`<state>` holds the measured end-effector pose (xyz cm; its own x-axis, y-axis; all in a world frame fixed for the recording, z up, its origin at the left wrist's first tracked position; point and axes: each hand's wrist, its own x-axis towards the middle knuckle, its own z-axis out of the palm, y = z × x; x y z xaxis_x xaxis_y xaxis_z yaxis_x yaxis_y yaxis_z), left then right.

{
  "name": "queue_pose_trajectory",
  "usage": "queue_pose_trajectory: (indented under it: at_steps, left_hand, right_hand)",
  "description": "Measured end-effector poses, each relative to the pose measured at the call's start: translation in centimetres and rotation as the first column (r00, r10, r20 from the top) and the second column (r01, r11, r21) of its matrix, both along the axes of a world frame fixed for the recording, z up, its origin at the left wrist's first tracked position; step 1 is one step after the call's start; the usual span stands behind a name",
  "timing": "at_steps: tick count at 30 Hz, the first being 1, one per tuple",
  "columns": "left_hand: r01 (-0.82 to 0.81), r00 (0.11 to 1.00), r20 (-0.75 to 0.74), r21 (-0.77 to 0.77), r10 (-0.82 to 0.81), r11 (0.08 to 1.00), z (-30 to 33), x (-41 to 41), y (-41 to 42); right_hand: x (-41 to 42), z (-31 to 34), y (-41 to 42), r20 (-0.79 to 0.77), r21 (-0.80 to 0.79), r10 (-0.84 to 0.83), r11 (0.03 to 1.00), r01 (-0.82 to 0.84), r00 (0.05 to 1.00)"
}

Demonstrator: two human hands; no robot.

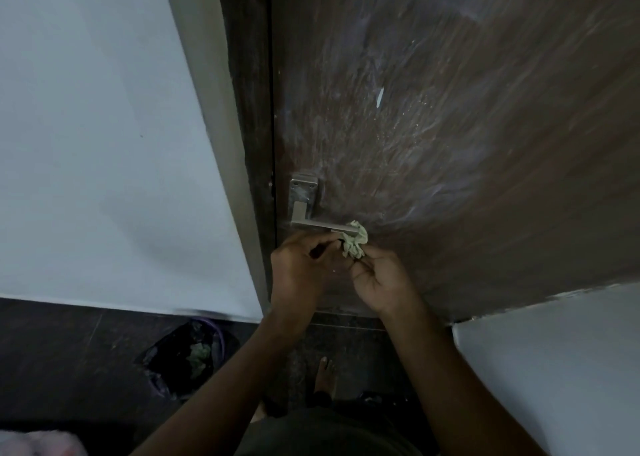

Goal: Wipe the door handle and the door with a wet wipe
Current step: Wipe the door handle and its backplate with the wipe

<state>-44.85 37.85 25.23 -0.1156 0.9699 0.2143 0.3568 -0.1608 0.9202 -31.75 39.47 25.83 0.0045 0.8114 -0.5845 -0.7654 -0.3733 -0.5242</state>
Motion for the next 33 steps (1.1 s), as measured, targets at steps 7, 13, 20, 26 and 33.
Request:
queue_pose_trajectory:
  at_steps: [7, 13, 20, 26, 33]
  left_hand:
    - [-0.054, 0.998, -0.036, -0.023, 0.053, 0.998, 0.0, -1.2, -0.4]
    - [-0.06, 0.997, -0.044, -0.011, 0.059, 0.998, 0.1, -1.2, -0.5]
    - [-0.071, 0.997, -0.044, -0.062, 0.068, 0.996, 0.2, -1.0, -0.3]
    - [-0.188, 0.982, -0.021, -0.118, 0.187, 0.975, 0.6, -1.8, 0.0]
    - [-0.247, 0.967, -0.083, -0.093, 0.24, 0.964, 0.8, -2.8, -0.3]
  right_hand:
    - [1.1, 0.6, -0.4, -0.003, 0.028, 0.012, 1.0, -0.011, 1.0]
    - [1.1, 0.7, -0.6, 0.426, 0.085, 0.032, 0.994, -0.075, 0.904]
    - [1.0, 0.8, -0.5, 0.623, 0.039, -0.024, 0.999, 0.0, 0.782]
    - [-0.4, 2.1, 0.8, 0.949, 0.244, -0.171, 0.93, -0.275, 0.264]
    - [-5.2, 2.6, 1.4, 0.919, -0.092, -0.125, 0.853, -0.513, -0.373]
